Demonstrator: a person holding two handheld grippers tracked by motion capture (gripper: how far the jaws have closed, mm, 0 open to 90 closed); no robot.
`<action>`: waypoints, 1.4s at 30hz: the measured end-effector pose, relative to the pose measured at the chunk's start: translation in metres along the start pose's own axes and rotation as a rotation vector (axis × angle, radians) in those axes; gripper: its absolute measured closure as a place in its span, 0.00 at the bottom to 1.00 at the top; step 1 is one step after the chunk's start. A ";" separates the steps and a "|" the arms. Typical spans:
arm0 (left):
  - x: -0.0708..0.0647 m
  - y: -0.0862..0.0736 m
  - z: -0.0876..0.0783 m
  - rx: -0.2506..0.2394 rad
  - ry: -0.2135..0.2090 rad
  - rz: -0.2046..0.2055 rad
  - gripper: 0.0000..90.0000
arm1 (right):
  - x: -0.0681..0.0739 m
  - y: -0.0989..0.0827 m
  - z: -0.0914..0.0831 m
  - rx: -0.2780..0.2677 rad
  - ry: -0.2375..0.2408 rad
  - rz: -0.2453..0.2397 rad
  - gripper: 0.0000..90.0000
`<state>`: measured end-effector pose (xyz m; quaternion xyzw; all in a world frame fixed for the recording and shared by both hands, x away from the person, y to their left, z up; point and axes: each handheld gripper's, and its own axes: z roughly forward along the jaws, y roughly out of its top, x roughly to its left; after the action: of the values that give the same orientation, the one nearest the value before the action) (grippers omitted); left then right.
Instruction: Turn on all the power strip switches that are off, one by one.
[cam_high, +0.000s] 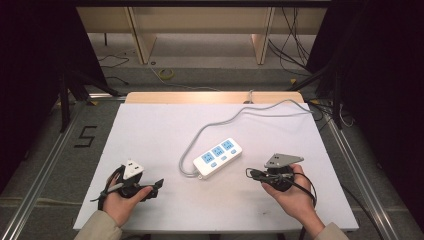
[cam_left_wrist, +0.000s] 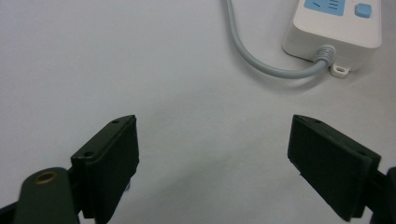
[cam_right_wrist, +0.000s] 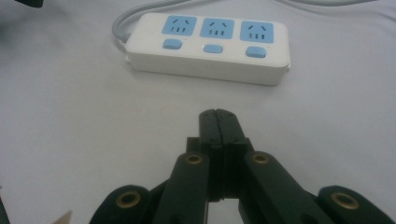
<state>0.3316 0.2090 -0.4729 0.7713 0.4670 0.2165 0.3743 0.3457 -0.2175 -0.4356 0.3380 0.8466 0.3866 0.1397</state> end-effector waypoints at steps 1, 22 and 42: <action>0.000 0.000 0.000 -0.001 0.001 0.002 0.18 | 0.000 0.000 0.000 0.000 0.000 0.000 1.00; 0.002 0.000 0.001 0.002 0.007 0.001 0.18 | 0.005 0.016 0.010 0.049 0.030 -0.006 1.00; 0.001 0.000 0.000 0.003 0.009 0.008 0.19 | 0.005 0.031 0.015 0.084 0.016 0.003 1.00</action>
<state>0.3323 0.2103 -0.4734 0.7727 0.4659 0.2207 0.3704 0.3641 -0.1913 -0.4219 0.3419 0.8627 0.3535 0.1180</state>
